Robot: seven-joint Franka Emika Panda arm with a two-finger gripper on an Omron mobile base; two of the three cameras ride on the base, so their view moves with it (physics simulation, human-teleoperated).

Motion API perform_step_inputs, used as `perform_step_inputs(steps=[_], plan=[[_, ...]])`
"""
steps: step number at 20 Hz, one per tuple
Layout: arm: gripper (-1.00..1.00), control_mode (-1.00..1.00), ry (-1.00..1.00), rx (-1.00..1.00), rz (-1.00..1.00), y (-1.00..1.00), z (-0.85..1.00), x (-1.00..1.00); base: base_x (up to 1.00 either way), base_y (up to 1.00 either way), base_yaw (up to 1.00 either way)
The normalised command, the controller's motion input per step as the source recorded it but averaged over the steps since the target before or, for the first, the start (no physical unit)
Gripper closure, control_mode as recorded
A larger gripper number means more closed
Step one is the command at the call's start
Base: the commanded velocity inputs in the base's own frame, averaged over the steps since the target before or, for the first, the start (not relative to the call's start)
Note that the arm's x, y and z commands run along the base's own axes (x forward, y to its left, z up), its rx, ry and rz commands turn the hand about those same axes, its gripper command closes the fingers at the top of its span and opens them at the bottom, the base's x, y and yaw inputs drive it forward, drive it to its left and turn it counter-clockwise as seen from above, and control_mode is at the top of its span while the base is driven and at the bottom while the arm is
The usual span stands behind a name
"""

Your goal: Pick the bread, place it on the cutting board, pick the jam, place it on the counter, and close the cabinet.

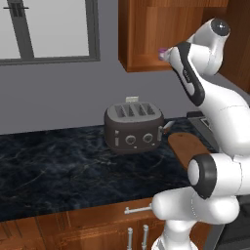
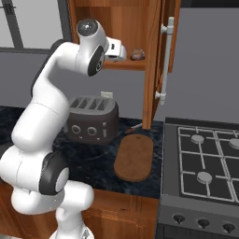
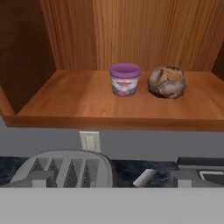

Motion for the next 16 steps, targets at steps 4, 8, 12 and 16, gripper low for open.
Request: perform_step_inputs(steps=[4,8,12,16], plan=[[-1.0,-1.0,0.0,0.0,0.0,0.0,0.0,0.29,0.0,0.0,0.0],[-1.0,-1.0,0.0,0.0,0.0,0.0,0.0,0.3,0.0,0.0,0.0],[-1.0,-1.0,0.0,0.0,0.0,0.0,0.0,0.27,0.0,0.0,0.0],[-1.0,-1.0,0.0,0.0,0.0,0.0,0.0,0.27,0.0,0.0,0.0]])
